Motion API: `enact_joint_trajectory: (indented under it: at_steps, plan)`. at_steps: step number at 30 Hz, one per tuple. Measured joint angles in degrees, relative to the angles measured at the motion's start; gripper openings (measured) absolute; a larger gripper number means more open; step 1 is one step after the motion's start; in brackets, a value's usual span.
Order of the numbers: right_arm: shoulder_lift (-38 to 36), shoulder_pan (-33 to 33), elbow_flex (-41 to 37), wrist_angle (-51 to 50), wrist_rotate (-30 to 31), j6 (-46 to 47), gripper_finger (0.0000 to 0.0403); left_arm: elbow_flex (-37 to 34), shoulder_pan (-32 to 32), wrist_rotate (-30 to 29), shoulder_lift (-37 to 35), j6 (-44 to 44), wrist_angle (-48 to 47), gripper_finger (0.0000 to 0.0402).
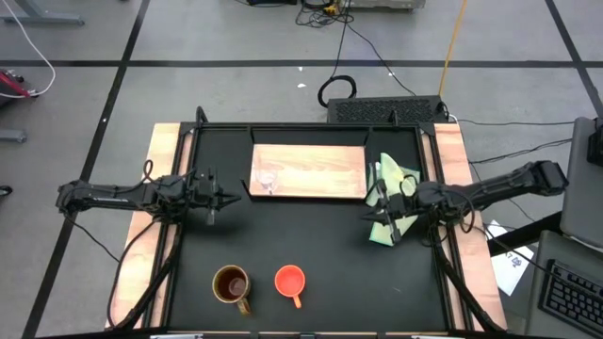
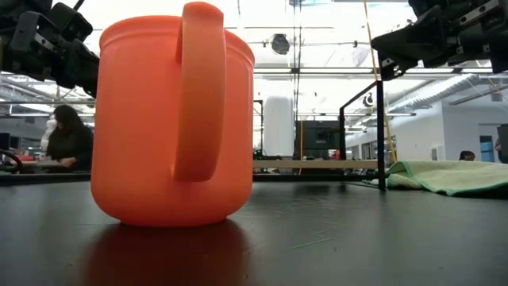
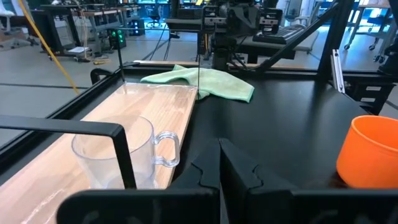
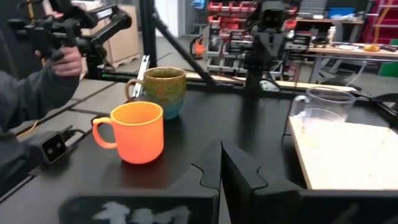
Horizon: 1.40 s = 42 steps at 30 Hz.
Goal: Stack small to large cups/mugs on shelf
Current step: Put the orange mug on the shelf
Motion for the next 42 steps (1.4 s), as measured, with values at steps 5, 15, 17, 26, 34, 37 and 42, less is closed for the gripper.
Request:
enact_joint_trajectory:
  at_steps: [5, 15, 17, 26, 34, 37, 42]
  plan:
    - [3.34, 1.46, 2.15, -0.07, 0.02, -1.05, 0.0, 0.0, -0.01, 0.2, 0.01, -2.13, 0.0, 0.0003]
    - [7.66, 4.43, 6.64, -0.36, 0.18, -3.25, 0.0011, 0.0, -0.01, 1.1, 0.02, -1.36, -1.64, 0.0004]
    - [8.67, 5.25, 8.2, -0.4, 0.29, -3.07, 0.0027, 0.0, -0.01, 1.12, 0.02, -1.36, -2.49, 0.0003]
    - [15.79, 8.98, 18.55, -8.94, 7.16, -3.72, 0.016, 0.0, -0.01, 1.08, 0.22, -0.25, -3.58, 0.0023]
    - [21.93, 13.44, 29.36, -17.31, 11.02, -5.82, 0.0212, 0.0, 0.01, -0.1, 0.22, -0.92, -3.48, 0.0022]
    - [23.61, 14.38, 32.15, -19.14, 11.02, -5.91, 0.021, 0.0, -0.01, -0.2, 0.22, -0.92, -3.48, 0.0015]
    - [27.96, 14.41, 36.03, -21.41, 11.06, -3.45, 0.0205, 0.0, -0.01, -0.28, 0.22, -1.1, -2.49, 0.0004]
